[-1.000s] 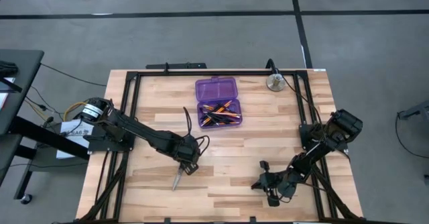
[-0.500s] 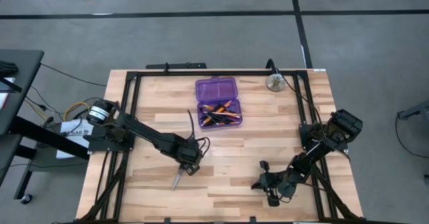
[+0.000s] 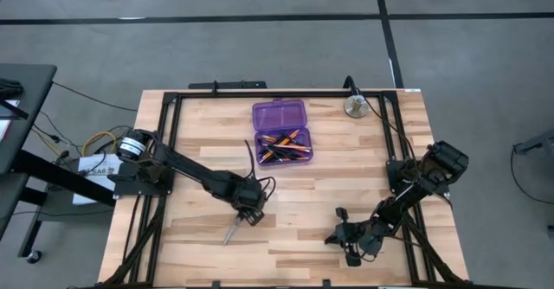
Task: Pick & place school supplies into a supply box
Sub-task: Put the red black scissors into the purple supply box
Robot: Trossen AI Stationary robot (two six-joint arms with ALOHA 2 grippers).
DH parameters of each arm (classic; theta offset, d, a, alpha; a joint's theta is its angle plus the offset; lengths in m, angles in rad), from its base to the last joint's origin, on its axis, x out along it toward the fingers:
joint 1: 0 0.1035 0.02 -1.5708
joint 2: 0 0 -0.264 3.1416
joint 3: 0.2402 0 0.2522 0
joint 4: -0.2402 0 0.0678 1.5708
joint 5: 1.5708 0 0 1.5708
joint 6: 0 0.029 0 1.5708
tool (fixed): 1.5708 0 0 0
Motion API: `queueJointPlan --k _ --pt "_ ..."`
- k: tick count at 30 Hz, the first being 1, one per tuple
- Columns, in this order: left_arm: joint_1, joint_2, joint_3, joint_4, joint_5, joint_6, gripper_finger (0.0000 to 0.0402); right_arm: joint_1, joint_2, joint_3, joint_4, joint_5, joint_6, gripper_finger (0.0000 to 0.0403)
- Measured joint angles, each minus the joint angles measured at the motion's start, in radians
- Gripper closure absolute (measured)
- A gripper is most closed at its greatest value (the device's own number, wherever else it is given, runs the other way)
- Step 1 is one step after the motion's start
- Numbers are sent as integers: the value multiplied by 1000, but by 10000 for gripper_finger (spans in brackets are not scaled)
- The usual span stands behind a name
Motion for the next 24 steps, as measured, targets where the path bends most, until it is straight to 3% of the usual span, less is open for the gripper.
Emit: queueJointPlan --k 9,24 --pt "17 4 1 -19 2 29 338 3 0 0 -1 0 0 402" --pt "19 22 198 -107 -20 146 342 7 0 0 -1 0 0 402"
